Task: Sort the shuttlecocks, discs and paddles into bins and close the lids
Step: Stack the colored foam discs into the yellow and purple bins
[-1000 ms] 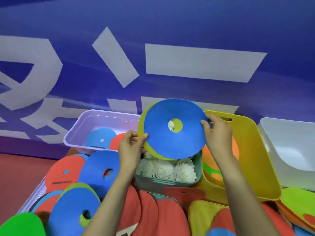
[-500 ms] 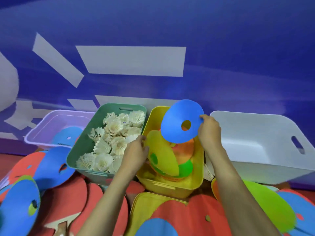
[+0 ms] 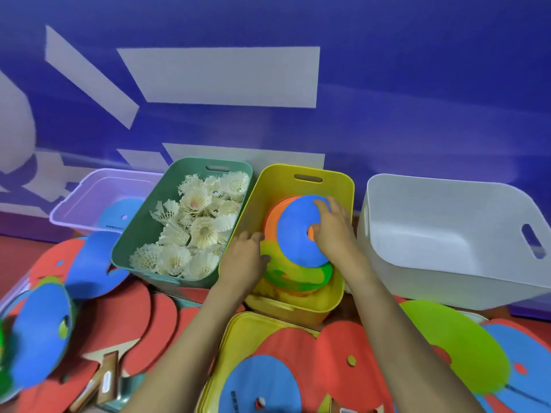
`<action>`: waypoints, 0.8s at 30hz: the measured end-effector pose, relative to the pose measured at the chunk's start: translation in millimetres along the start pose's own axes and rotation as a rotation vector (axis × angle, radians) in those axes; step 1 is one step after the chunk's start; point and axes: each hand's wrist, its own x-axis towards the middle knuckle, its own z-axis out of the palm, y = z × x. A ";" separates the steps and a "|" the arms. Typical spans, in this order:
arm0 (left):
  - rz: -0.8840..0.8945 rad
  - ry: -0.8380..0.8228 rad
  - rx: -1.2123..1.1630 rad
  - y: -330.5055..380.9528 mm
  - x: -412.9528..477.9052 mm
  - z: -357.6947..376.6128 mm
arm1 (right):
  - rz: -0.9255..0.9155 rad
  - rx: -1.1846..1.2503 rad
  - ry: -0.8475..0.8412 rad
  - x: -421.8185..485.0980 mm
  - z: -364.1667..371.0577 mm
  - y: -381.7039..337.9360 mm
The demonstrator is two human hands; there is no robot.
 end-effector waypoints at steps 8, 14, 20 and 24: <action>-0.020 0.178 -0.220 -20.8 -39.9 -15.0 | -0.190 -0.069 0.001 -39.0 3.3 -37.3; -0.009 0.296 -0.297 -65.4 -60.7 -36.2 | -0.437 0.021 0.028 -79.6 17.4 -93.1; 0.020 0.420 -0.341 -159.3 -51.8 -67.4 | -0.567 0.105 0.071 -83.3 59.1 -174.0; -0.004 0.405 -0.361 -253.4 -35.4 -89.2 | -0.595 0.201 0.056 -71.6 102.1 -252.7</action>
